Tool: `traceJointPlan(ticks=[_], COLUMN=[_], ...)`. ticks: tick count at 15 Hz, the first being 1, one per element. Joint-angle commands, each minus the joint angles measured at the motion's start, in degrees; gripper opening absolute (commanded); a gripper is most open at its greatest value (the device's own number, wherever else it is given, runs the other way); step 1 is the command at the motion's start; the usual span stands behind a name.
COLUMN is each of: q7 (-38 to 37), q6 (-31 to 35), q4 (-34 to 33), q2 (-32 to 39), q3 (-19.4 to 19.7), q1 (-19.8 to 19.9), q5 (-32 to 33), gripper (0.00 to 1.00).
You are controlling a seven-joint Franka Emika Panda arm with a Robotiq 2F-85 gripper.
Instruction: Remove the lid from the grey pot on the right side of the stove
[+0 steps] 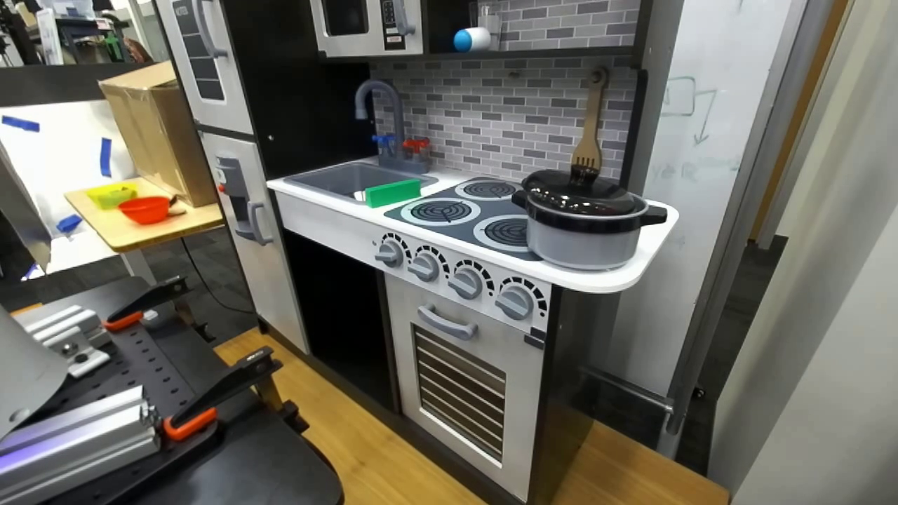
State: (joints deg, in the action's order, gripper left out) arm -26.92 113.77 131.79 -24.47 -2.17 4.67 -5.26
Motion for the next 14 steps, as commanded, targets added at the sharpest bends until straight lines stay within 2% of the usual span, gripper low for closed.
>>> traceJointPlan(ticks=[1,3,5,6,8,12,14], q7=[-7.3,-11.8,-16.2,-12.3,-15.0,-15.7,-18.6], q6=[-1.0,-1.5,-1.3,-0.8,-0.9,-1.1,-0.8], q4=[2.7,4.1,4.6,4.1,4.1,4.1,3.4], q2=[-0.6,-1.0,-1.8,-0.4,-1.1,-1.1,1.1], q3=[0.2,0.9,1.7,2.2,2.2,2.1,1.7], q1=[4.8,7.1,7.7,6.9,7.0,7.0,8.6], q5=[4.0,4.9,2.6,4.0,3.8,3.9,6.8], gripper=[1.00,1.00,1.00,1.00,1.00,1.00,1.00])
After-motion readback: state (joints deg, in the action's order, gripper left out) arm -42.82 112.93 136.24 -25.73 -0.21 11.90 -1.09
